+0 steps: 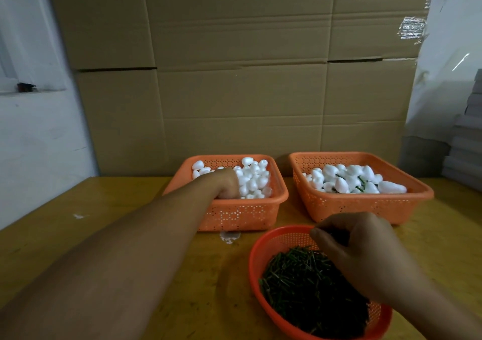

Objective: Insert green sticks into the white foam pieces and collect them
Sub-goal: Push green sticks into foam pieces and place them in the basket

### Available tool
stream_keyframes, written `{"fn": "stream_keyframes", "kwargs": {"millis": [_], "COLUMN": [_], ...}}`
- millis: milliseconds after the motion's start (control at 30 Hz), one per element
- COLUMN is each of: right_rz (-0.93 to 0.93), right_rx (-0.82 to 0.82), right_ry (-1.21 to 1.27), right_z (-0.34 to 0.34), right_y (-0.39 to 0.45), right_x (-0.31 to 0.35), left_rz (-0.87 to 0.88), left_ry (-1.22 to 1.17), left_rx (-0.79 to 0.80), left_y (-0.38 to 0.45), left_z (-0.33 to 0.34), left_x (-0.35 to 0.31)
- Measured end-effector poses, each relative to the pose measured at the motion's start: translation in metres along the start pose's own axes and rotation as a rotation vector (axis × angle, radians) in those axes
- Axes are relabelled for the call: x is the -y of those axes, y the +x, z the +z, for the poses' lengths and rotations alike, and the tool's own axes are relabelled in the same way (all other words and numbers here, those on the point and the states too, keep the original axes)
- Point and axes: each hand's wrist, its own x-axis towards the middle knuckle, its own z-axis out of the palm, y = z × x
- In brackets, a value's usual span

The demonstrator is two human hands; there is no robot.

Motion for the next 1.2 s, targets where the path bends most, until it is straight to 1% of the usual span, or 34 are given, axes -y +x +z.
{"fn": "stream_keyframes", "kwargs": {"millis": [233, 367, 533, 667, 733, 767, 900, 967, 1067, 1133, 1200], "right_rz": [0.013, 0.020, 0.020, 0.013, 0.011, 0.008, -0.001, 0.000, -0.010, -0.013, -0.013], "right_rx": [0.003, 0.018, 0.038, 0.040, 0.047, 0.048, 0.041, 0.040, 0.041, 0.049, 0.052], "right_ry": [-0.013, -0.016, -0.018, -0.021, -0.022, -0.022, -0.021, -0.014, -0.015, -0.020, -0.020], "right_z": [0.000, 0.001, 0.002, 0.003, 0.003, 0.003, 0.003, 0.004, 0.005, 0.005, 0.006], "right_y": [-0.002, -0.002, -0.002, -0.002, -0.002, -0.002, -0.002, -0.002, -0.002, -0.002, -0.002], "right_x": [0.003, 0.004, 0.004, 0.004, 0.004, 0.003, 0.003, 0.002, 0.002, 0.002, 0.003], "left_rz": [-0.094, -0.138, -0.078, -0.052, -0.030, -0.022, 0.010, 0.045, 0.141, 0.213, 0.299], "left_ry": [0.160, 0.115, 0.171, 0.082, -0.013, -0.102, -0.619, -0.799, -0.985, -1.086, -1.129], "left_rx": [0.071, 0.017, 0.053, 0.029, 0.016, -0.001, -0.140, -0.224, -0.309, -0.297, -0.272], "left_y": [0.034, 0.040, 0.027, 0.007, -0.001, -0.005, -0.011, -0.020, -0.040, -0.050, -0.058], "left_z": [0.018, 0.022, 0.013, 0.004, -0.001, -0.003, -0.006, -0.011, -0.016, -0.014, -0.007], "left_x": [0.014, 0.016, 0.016, 0.010, 0.006, 0.004, 0.005, 0.006, 0.007, 0.007, 0.008]}}
